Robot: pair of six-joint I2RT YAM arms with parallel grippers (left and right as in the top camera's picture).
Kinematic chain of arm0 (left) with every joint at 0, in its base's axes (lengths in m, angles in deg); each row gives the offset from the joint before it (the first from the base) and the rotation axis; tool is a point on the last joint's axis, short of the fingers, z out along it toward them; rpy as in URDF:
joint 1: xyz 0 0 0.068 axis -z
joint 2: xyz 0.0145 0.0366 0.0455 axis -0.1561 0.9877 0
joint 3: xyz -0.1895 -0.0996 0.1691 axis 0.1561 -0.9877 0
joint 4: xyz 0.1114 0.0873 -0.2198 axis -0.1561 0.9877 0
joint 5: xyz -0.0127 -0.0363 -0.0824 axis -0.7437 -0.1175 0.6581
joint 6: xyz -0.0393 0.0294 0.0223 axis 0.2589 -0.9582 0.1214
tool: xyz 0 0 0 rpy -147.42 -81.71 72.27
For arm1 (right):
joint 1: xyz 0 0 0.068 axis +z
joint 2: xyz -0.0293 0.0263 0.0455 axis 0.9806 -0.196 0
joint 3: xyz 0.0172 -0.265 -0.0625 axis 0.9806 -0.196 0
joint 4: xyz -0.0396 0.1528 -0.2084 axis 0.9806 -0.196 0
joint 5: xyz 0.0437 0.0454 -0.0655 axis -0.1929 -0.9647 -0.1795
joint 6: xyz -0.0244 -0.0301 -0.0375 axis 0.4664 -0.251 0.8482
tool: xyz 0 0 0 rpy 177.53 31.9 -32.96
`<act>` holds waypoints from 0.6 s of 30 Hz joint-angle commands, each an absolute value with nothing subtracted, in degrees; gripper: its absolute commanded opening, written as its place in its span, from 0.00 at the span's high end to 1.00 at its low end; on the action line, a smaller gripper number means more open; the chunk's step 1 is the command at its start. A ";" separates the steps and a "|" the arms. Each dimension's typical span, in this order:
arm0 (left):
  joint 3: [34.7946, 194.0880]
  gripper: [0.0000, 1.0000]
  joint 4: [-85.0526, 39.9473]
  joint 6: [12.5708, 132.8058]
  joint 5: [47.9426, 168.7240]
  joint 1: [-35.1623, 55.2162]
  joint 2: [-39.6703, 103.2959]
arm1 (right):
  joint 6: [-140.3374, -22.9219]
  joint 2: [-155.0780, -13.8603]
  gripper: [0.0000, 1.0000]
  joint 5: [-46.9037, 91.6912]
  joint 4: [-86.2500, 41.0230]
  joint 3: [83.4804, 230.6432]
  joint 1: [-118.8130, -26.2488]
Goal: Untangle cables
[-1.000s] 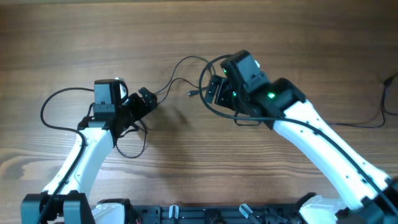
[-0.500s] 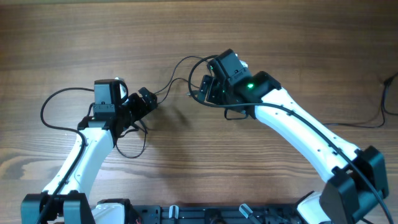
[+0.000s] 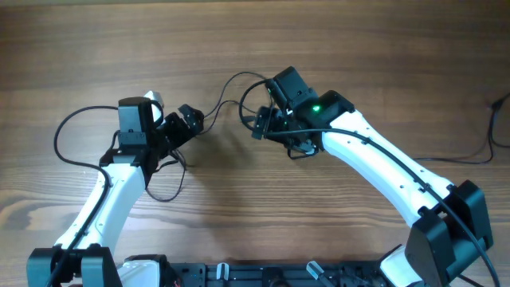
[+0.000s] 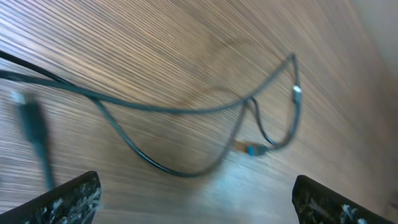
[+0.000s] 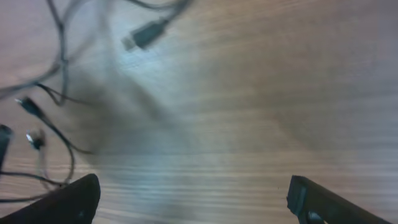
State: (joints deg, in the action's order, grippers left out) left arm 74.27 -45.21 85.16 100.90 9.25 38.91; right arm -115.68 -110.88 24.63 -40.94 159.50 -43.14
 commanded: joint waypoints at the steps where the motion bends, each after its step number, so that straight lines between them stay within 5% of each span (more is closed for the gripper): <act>1: 74.20 0.00 -45.49 85.14 115.22 9.47 39.04 | -116.51 -108.46 0.01 23.91 -42.95 159.24 -41.83; 9: 74.20 0.00 -45.45 85.18 126.17 9.86 39.04 | -119.40 -103.01 0.01 27.13 -43.06 159.24 -35.34; 16: 74.27 0.56 -48.73 92.74 126.32 16.55 39.04 | -121.96 -99.45 0.01 27.28 -45.73 159.24 -33.59; 18: 74.33 0.64 -51.17 94.40 126.30 19.50 39.04 | -122.15 -98.14 0.01 29.01 -46.75 159.24 -33.66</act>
State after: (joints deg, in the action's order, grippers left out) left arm 74.25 -48.38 89.75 123.90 14.69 38.93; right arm -120.14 -101.35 25.75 -45.57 159.48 -33.72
